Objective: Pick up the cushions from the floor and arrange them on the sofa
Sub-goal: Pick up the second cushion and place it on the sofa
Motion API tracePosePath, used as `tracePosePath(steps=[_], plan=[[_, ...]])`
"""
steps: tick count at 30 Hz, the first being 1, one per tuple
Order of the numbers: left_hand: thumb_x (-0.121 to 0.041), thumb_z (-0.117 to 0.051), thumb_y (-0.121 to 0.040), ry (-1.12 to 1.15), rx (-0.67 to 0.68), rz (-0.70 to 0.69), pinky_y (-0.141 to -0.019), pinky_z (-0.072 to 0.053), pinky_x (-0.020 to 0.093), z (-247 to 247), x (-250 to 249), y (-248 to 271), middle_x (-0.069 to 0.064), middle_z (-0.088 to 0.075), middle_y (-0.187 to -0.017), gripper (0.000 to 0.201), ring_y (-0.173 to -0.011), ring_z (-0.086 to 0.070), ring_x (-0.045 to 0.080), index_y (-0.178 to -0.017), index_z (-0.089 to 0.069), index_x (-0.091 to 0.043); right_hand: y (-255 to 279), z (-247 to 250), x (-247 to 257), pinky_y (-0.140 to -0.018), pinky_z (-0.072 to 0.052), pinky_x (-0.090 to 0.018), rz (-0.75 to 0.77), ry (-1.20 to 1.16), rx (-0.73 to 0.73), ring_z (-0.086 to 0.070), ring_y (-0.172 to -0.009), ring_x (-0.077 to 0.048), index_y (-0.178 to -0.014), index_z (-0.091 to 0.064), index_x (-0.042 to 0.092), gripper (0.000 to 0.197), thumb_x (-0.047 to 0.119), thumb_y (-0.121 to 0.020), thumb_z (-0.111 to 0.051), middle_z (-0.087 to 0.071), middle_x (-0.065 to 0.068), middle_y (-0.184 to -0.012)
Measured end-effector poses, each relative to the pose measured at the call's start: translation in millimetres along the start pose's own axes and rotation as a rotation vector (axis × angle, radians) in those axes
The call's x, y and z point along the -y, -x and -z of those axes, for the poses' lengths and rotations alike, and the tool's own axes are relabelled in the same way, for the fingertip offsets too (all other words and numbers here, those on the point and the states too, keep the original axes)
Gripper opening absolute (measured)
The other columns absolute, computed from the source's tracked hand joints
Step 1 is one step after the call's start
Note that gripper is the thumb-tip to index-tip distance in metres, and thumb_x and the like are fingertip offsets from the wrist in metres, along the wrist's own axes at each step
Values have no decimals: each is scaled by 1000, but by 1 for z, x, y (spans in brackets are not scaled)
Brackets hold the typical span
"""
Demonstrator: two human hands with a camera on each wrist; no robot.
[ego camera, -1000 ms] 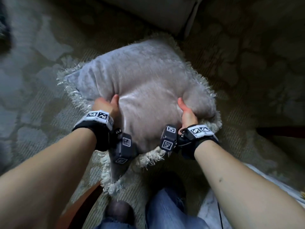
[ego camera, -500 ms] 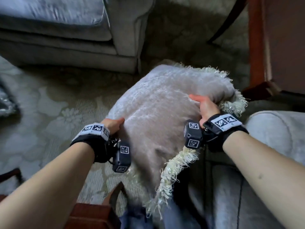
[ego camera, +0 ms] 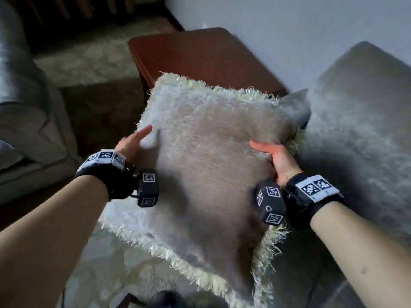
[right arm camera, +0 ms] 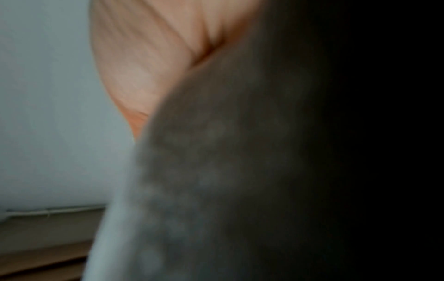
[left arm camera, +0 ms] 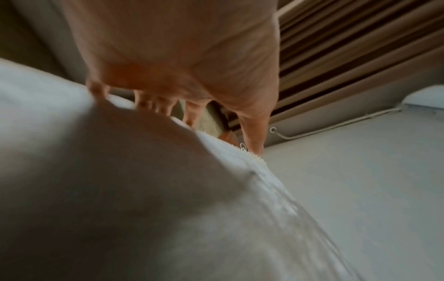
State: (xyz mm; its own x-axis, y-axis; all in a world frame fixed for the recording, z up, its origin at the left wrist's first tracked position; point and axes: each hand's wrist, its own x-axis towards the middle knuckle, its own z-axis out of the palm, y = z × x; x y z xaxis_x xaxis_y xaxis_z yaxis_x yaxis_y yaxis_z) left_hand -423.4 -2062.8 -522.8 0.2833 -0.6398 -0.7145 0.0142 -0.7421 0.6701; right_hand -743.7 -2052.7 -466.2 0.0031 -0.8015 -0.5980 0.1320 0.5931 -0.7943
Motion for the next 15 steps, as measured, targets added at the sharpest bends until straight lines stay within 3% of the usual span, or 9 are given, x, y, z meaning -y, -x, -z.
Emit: tracePosePath(steps=[1,3,4,6,8,11,12,14,15], plan=[[-77,-68,-60,-23,89,12,-95,-51,43,-28,-12,10,32,-58,-121,121,-103,-68,34,-146,-34,0,11,27,2,-61,-56,-29,25,-26,-16,-67,-55,-23,-68,-77,10,18,14,-82,-66,-73,-6,-68],[-75,-67,-63,-41,246,40,-62,-53,33,-86,-25,26,24,-66,-77,106,-51,-69,26,-138,-49,-2,31,87,1,-59,-58,-28,59,-83,-55,-69,-54,-21,-62,-78,11,27,11,-84,-62,-74,-5,-66],[-74,-69,-63,-49,301,38,-62,-52,31,-116,-25,30,18,-70,-72,92,-47,-67,24,-125,-62,-6,40,119,-4,-59,-58,-27,76,-113,-71,-69,-54,-20,-62,-78,12,27,9,-84,-62,-74,-5,-66],[-69,-72,-66,-40,351,-3,-69,-56,28,-182,-22,47,8,-74,-85,62,-57,-68,21,-98,-75,-16,57,186,-15,-59,-59,-27,110,-168,-141,-70,-56,-20,-64,-79,12,19,9,-78,-65,-75,-6,-68],[-64,-69,-73,-67,391,-73,-68,-58,25,-253,-12,64,2,-73,-81,55,-57,-68,16,-97,-76,-16,76,256,-30,-59,-59,-26,132,-219,-203,-71,-58,-19,-68,-79,11,12,13,-70,-67,-75,-6,-70],[-85,-68,-46,-320,323,-146,-98,-51,41,-371,10,102,12,-67,-123,115,-104,-68,25,-131,-59,-9,112,365,-61,-56,-58,-24,106,-284,-342,-68,-53,-20,-75,-75,9,13,18,-68,-70,-72,-7,-68],[-84,-62,-57,-419,296,-202,-104,-46,40,-409,19,115,16,-59,-134,111,-118,-61,29,-135,-55,-5,126,402,-72,-55,-57,-25,96,-310,-404,-66,-51,-20,-76,-72,8,12,18,-70,-70,-70,-7,-67],[-56,-46,-93,-583,285,-364,-106,-40,35,-481,37,156,24,-50,-140,73,-128,-49,36,-135,-50,4,157,469,-95,-48,-54,-23,67,-352,-518,-62,-43,-20,-69,-69,6,13,12,-80,-66,-66,-7,-58],[-42,-40,-101,-627,310,-412,-104,-39,36,-518,50,171,27,-50,-139,59,-128,-48,38,-133,-51,6,175,502,-108,-43,-52,-21,43,-376,-585,-59,-39,-18,-64,-67,6,21,9,-84,-63,-63,-6,-52]])
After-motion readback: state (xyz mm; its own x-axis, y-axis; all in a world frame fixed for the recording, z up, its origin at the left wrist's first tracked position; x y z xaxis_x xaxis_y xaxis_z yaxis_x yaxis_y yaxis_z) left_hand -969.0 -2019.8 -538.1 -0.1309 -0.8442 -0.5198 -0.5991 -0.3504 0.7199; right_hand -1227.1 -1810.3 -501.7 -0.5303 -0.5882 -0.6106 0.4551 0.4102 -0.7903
